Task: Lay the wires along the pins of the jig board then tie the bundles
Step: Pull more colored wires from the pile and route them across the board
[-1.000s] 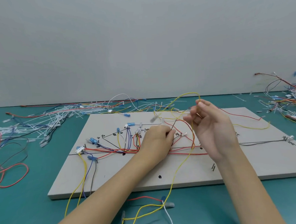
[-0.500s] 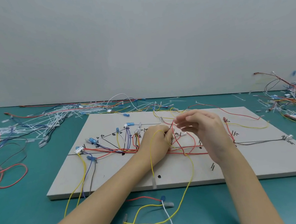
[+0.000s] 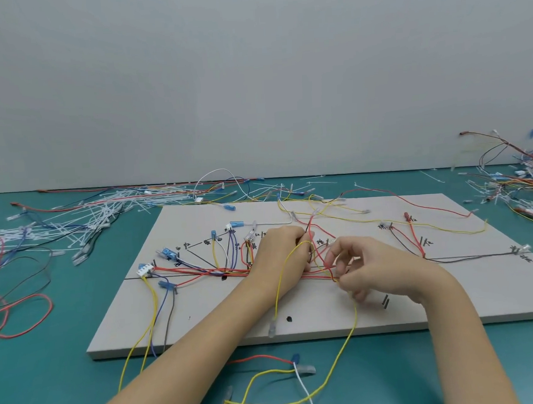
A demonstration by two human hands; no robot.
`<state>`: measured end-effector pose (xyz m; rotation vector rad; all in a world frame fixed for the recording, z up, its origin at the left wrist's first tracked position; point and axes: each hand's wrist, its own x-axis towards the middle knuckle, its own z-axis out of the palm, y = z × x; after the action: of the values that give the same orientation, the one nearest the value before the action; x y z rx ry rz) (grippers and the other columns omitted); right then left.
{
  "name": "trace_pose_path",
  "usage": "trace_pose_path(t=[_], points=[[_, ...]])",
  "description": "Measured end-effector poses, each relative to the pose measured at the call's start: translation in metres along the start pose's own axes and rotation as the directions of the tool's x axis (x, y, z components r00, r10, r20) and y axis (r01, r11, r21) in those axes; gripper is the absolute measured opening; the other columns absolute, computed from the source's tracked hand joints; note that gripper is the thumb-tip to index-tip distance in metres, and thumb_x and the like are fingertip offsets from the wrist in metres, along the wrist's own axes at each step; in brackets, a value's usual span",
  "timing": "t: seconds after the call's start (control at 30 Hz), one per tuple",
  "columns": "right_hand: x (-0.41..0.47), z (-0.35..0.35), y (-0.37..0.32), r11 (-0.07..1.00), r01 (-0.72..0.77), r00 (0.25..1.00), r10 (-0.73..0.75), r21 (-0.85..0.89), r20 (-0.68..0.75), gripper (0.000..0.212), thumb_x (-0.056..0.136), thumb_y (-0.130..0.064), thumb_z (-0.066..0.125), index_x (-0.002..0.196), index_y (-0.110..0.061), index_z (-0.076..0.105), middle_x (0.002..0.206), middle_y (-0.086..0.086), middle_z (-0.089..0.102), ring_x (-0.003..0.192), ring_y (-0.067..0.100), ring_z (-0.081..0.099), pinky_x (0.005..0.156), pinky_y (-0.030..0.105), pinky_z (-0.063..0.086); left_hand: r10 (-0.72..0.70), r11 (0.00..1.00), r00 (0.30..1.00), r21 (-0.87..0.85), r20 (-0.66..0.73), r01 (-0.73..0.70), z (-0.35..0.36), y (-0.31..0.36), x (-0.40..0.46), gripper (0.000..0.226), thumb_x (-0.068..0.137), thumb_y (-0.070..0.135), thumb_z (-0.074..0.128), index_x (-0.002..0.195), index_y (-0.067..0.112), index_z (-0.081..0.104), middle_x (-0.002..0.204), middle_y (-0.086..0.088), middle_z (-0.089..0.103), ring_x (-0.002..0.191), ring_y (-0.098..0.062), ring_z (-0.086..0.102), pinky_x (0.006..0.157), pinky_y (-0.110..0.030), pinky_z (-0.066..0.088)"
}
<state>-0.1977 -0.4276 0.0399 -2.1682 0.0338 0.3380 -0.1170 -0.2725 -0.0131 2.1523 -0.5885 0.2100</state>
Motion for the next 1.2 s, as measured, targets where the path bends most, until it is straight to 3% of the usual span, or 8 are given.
trace_pose_path(t=[0.2, 0.43, 0.53, 0.63, 0.77, 0.87, 1.07, 1.2], points=[[0.004, 0.001, 0.002, 1.0, 0.007, 1.0, -0.007, 0.011, 0.004, 0.012, 0.081, 0.004, 0.067, 0.087, -0.007, 0.069, 0.068, 0.004, 0.061, 0.056, 0.012, 0.057, 0.052, 0.021, 0.048, -0.012, 1.0, 1.0, -0.014, -0.003, 0.012, 0.001, -0.001, 0.0, 0.039, 0.099, 0.029, 0.047, 0.074, 0.005, 0.064, 0.061, -0.005, 0.067, 0.05, -0.009, 0.065, 0.063, -0.028, 0.052], [0.01, -0.008, 0.001, 0.936, 0.1, 0.935, 0.028, 0.338, -0.353, 0.015, 0.09, -0.003, 0.051, 0.087, -0.005, 0.066, 0.071, 0.005, 0.057, 0.049, 0.014, 0.05, 0.046, 0.023, 0.045, 0.021, 1.0, 1.0, 0.001, -0.019, -0.021, 0.001, 0.001, -0.001, 0.038, 0.099, 0.025, 0.049, 0.07, 0.006, 0.064, 0.059, -0.001, 0.065, 0.05, -0.009, 0.065, 0.064, -0.032, 0.053], [0.011, -0.014, 0.0, 0.77, 0.171, 0.928, 0.085, 0.615, -0.364, 0.013, 0.091, -0.01, 0.046, 0.09, -0.008, 0.059, 0.063, 0.004, 0.051, 0.046, 0.014, 0.038, 0.042, 0.023, 0.033, 0.001, 1.0, 1.0, 0.029, -0.03, 0.0, 0.001, 0.0, 0.001, 0.039, 0.099, 0.026, 0.048, 0.072, 0.003, 0.066, 0.065, -0.008, 0.068, 0.064, -0.023, 0.067, 0.071, -0.039, 0.052], [0.009, -0.019, 0.0, 0.532, 0.198, 0.954, 0.09, 0.823, -0.287, 0.01, 0.09, -0.015, 0.042, 0.086, -0.013, 0.051, 0.052, -0.004, 0.035, 0.045, 0.011, 0.028, 0.039, 0.021, 0.025, -0.01, 1.0, 1.0, 0.008, -0.022, 0.01, 0.0, -0.001, 0.0, 0.04, 0.098, 0.024, 0.046, 0.068, 0.005, 0.064, 0.058, -0.005, 0.067, 0.061, -0.017, 0.066, 0.073, -0.035, 0.052], [0.006, -0.025, 0.003, 0.285, 0.309, 0.935, 0.085, 0.907, -0.345, 0.014, 0.091, -0.023, 0.052, 0.081, -0.017, 0.058, 0.044, -0.009, 0.024, 0.047, 0.011, 0.028, 0.04, 0.019, 0.026, -0.019, 0.999, 1.0, -0.027, -0.018, 0.019, 0.001, 0.0, -0.001, 0.038, 0.099, 0.024, 0.047, 0.071, 0.007, 0.064, 0.059, -0.004, 0.068, 0.05, -0.007, 0.065, 0.069, -0.03, 0.054], [0.006, -0.027, 0.003, 0.132, 0.433, 0.893, 0.076, 0.892, -0.444, 0.011, 0.095, -0.013, 0.049, 0.098, -0.015, 0.06, 0.046, -0.009, 0.035, 0.046, 0.009, 0.035, 0.044, 0.017, 0.033, -0.026, 0.999, 1.0, -0.028, -0.017, 0.025, 0.001, 0.0, -0.001, 0.038, 0.1, 0.025, 0.046, 0.072, 0.008, 0.065, 0.06, -0.005, 0.068, 0.05, -0.006, 0.065, 0.07, -0.031, 0.054], [-0.003, -0.026, 0.001, -0.153, 0.382, 0.86, -0.303, 0.911, -0.411, 0.024, 0.079, -0.007, 0.053, 0.097, -0.015, 0.066, 0.044, -0.009, 0.038, 0.039, 0.007, 0.031, 0.04, 0.018, 0.03, -0.029, 0.999, 1.0, -0.02, -0.012, 0.028, 0.0, 0.002, -0.001, 0.038, 0.1, 0.025, 0.045, 0.073, 0.007, 0.065, 0.061, -0.004, 0.068, 0.05, -0.006, 0.065, 0.07, -0.032, 0.055], [-0.013, -0.019, -0.001, -0.164, 0.214, 0.626, -0.734, 0.963, -0.264, 0.022, 0.08, 0.002, 0.043, 0.093, -0.005, 0.06, 0.036, -0.001, 0.034, 0.04, 0.016, 0.028, 0.046, 0.026, 0.03, -0.038, 0.999, 0.999, -0.027, -0.013, 0.038, 0.0, 0.003, -0.002, 0.038, 0.101, 0.025, 0.044, 0.074, 0.008, 0.065, 0.063, -0.003, 0.068, 0.049, -0.006, 0.065, 0.067, -0.03, 0.054]])
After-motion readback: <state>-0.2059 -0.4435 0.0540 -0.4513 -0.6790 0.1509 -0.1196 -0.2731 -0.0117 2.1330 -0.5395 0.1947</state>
